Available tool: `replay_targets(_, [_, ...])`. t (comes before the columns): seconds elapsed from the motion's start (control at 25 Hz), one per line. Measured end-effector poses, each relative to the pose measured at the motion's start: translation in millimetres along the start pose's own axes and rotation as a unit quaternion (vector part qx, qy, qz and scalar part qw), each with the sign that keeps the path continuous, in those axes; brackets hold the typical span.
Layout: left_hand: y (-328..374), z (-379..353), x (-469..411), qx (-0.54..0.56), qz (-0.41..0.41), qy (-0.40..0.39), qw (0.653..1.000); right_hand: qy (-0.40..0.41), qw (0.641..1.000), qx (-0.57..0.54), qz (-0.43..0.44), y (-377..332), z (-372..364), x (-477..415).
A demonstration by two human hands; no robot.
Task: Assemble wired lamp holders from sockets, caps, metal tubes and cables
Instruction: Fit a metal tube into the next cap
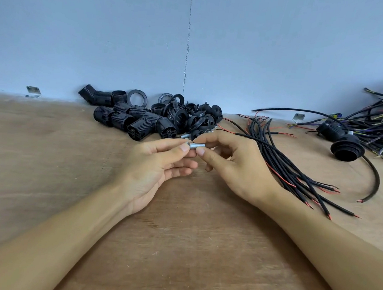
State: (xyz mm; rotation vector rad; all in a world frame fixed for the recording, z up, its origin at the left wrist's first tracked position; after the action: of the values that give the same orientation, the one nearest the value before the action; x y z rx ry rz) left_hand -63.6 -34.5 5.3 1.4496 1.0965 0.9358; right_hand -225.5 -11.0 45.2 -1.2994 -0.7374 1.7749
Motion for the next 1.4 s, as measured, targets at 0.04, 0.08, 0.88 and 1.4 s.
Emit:
replay_targets(0.04, [0, 0, 0, -0.004, -0.003, 0.002, 1.0, -0.001, 1.0, 0.005, 0.002, 0, 0, 0])
replay_targets(0.08, [0, -1, 0, -0.009, -0.006, 0.004, 1.0, 0.0, 1.0, 0.011, 0.004, 0, 0, 0])
replay_targets(0.88, [-2, 1, 1, -0.036, -0.023, 0.013, 0.999, -0.009, 0.998, 0.061, 0.025, -8, -2, -1])
replay_targets(1.4, [1, -4, 6, -0.079, -0.049, 0.012, 0.996, -0.01, 0.993, 0.111, -0.041, -2, -4, 0])
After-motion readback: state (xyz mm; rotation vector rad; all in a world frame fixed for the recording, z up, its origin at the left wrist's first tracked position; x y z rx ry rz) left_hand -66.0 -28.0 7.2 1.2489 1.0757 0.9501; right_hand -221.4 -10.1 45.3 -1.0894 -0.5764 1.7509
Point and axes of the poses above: each hand's wrist, its own x-axis away from the middle knuckle, its own z-axis out of the back of the hand, y = z × x, the point moved 6 cm from there along -x, towards the middle knuckle, and after that the axes turned 13 degrees about -x, right-handed, at the moved point
